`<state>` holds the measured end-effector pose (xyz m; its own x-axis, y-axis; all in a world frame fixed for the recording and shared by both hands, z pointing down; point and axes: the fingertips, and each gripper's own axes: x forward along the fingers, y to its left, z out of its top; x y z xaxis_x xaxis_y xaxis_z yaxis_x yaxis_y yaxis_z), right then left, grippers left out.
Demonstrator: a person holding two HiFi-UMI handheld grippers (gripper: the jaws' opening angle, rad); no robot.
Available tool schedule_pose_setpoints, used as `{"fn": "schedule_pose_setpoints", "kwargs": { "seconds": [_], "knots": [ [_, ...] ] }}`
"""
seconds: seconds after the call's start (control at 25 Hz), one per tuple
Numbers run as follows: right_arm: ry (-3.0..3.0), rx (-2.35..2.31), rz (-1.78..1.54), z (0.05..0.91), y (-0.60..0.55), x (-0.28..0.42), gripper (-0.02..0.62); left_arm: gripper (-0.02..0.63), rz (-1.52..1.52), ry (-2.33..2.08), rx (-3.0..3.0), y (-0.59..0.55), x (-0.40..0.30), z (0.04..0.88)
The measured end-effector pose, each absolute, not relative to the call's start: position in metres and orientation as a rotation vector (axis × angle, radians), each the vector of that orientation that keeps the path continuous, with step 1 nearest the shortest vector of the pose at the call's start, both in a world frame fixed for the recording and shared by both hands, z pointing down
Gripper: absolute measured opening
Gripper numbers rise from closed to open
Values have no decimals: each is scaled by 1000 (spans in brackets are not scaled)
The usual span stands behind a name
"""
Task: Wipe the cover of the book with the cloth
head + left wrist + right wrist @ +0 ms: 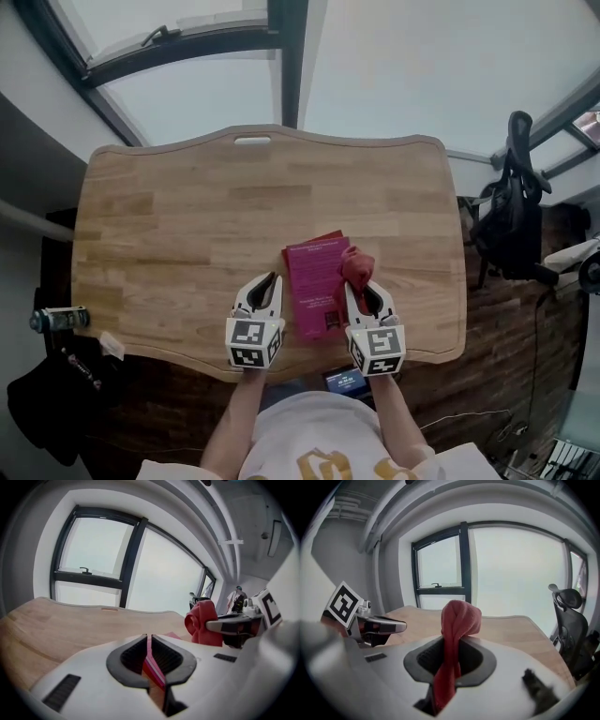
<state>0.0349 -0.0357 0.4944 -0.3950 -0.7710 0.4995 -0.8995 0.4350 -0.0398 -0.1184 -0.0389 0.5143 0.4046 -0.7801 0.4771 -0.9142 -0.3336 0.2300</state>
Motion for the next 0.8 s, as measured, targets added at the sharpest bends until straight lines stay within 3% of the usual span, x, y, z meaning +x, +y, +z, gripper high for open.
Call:
{"fn": "schedule_pose_setpoints", "kwargs": {
  "seconds": [0.8],
  "knots": [
    [-2263,1360,477,519,-28,57,69,25,490,-1324,2118,-27,-97,554]
  ]
}}
